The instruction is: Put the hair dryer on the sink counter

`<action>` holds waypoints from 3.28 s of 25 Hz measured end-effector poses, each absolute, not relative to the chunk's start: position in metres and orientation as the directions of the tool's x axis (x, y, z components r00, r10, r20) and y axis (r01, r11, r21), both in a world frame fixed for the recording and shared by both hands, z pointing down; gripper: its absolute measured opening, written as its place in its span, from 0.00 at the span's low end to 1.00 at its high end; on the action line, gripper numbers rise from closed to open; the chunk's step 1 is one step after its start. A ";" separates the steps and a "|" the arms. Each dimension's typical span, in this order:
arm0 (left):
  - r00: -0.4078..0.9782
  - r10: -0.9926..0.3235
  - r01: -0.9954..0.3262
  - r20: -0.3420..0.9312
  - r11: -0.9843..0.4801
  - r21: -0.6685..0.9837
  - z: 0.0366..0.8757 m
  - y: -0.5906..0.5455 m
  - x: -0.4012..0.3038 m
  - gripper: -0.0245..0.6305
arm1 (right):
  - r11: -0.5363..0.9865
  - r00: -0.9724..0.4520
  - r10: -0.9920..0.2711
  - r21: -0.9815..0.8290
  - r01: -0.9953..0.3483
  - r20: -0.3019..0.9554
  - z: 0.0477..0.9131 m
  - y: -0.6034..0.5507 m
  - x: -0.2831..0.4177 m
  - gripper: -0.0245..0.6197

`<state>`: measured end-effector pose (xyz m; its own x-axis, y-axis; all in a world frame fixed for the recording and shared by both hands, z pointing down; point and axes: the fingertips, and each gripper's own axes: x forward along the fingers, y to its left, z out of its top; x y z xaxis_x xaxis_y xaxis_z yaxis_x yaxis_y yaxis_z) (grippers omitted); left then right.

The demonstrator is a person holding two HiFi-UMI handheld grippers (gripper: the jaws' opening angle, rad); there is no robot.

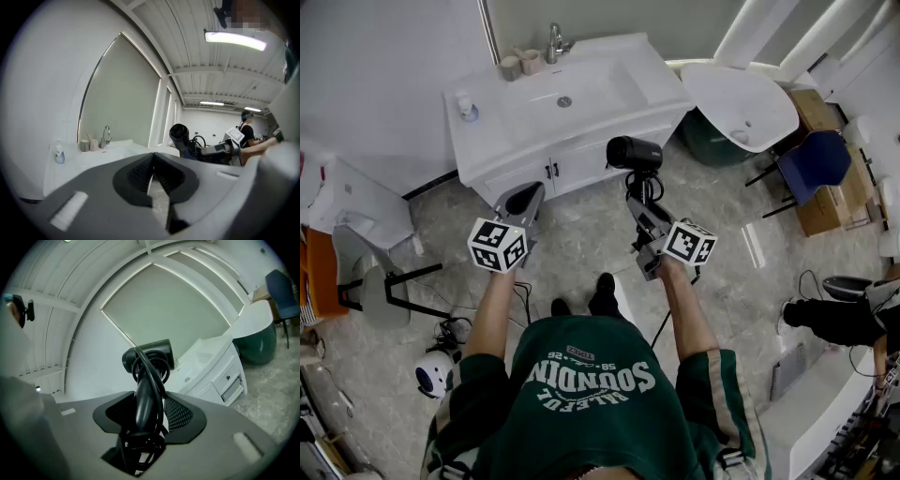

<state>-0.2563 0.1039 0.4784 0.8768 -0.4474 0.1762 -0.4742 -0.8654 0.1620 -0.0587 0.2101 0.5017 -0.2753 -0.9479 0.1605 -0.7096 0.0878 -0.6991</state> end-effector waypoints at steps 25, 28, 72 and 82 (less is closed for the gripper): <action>0.860 -0.467 -0.500 0.205 -0.851 0.160 0.484 0.070 -0.194 0.12 | 0.075 -0.266 -0.948 -0.691 -0.719 0.173 0.514 0.176 0.007 0.35; 0.856 -0.475 -0.508 0.204 -0.847 0.159 0.483 0.064 -0.178 0.12 | 0.088 -0.279 -0.945 -0.691 -0.718 0.170 0.514 0.168 0.022 0.35; 0.892 -0.380 -0.431 0.246 -0.880 0.200 0.521 -0.191 -0.005 0.12 | -0.014 -0.226 -0.944 -0.715 -0.699 0.240 0.548 -0.064 0.167 0.35; 0.902 -0.350 -0.404 0.254 -0.890 0.212 0.530 -0.262 0.001 0.12 | -0.021 -0.224 -0.944 -0.720 -0.693 0.243 0.549 -0.144 0.159 0.35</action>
<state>0.0009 -0.2624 0.5301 0.9020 -0.3495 0.2536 -0.4044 -0.8897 0.2121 0.1589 -0.1439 0.5488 -0.2241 -0.9439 0.2427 -0.6932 -0.0206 -0.7205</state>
